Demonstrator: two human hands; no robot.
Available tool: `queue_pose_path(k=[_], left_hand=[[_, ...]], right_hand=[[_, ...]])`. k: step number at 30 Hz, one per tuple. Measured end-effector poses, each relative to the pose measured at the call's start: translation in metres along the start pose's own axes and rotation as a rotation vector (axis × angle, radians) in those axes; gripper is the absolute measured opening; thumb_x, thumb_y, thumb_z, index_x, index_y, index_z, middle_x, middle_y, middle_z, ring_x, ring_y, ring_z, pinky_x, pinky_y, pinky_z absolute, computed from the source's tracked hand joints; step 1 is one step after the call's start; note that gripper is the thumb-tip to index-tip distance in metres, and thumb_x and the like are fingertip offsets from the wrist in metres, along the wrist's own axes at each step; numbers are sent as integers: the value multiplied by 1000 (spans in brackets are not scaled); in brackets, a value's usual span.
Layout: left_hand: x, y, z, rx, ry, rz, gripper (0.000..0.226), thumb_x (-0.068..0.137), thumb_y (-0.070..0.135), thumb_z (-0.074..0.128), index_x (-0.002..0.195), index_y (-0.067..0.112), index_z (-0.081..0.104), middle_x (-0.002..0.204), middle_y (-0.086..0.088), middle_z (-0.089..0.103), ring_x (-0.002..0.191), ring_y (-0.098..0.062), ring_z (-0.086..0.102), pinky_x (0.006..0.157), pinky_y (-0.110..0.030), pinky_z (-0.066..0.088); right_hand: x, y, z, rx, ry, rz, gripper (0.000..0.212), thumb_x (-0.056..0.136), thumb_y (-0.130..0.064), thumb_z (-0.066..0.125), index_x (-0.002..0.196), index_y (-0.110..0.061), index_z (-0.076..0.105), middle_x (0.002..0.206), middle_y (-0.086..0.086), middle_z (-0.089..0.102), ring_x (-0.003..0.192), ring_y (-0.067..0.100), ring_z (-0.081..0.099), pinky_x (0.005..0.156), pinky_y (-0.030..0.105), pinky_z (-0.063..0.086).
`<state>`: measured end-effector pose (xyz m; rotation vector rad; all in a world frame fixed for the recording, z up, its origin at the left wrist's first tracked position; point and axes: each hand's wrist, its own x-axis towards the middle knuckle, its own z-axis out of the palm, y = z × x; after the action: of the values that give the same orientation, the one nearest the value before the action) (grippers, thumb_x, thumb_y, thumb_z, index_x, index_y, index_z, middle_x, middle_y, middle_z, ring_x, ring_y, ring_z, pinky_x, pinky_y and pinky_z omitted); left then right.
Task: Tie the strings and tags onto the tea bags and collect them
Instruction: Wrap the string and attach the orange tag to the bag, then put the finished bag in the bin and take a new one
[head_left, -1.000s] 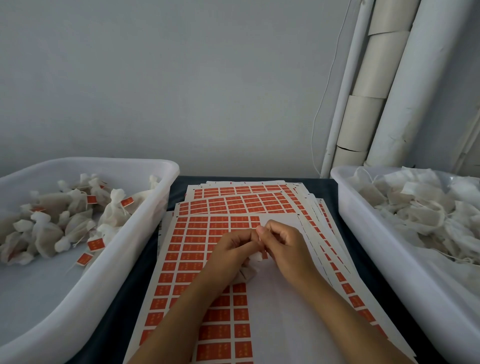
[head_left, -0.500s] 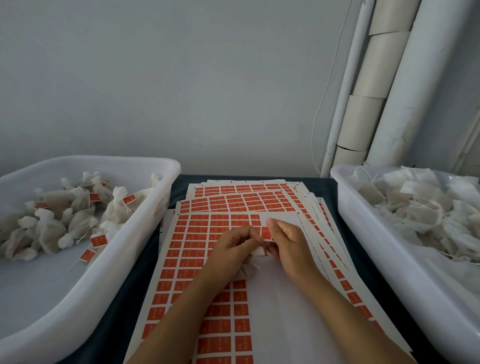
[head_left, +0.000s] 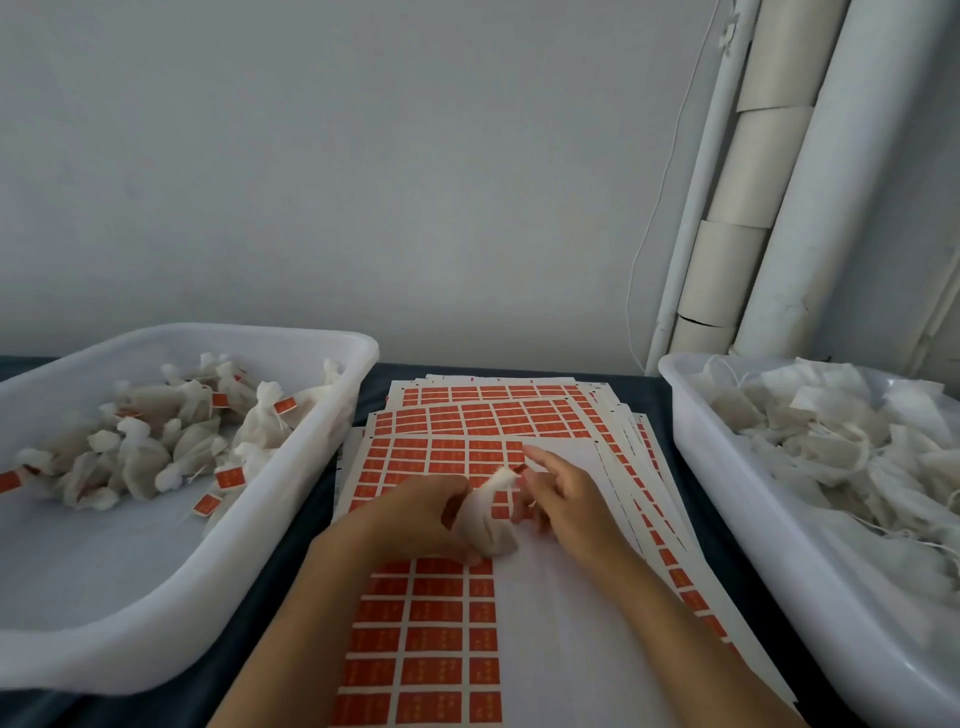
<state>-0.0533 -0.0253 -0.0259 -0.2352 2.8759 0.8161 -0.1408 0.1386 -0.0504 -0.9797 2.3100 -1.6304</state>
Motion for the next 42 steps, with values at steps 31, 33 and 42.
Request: queue_pose_path(k=[31, 33, 42], left_hand=[[3, -1, -103, -844, 1111, -380, 40, 92, -1, 49, 130, 9, 43, 125, -12, 53, 96, -22, 54, 61, -16, 38], [4, 6, -100, -720, 1101, -315, 35, 89, 2, 54, 123, 11, 49, 110, -3, 54, 78, -14, 51, 53, -15, 35], [21, 71, -57, -661, 840, -119, 18, 89, 9, 58, 101, 22, 54, 91, 4, 60, 78, -13, 62, 59, -24, 50]], right_hand=[[104, -135, 85, 448, -229, 133, 28, 97, -8, 42, 121, -6, 55, 126, 14, 56, 112, 26, 57, 80, 26, 53], [98, -134, 70, 436, -199, 117, 24, 97, -8, 41, 113, -8, 59, 117, 11, 61, 106, 23, 60, 77, 27, 54], [56, -116, -35, 258, 142, 139, 27, 94, -3, 39, 87, -13, 64, 89, 3, 66, 85, 16, 64, 67, 25, 53]])
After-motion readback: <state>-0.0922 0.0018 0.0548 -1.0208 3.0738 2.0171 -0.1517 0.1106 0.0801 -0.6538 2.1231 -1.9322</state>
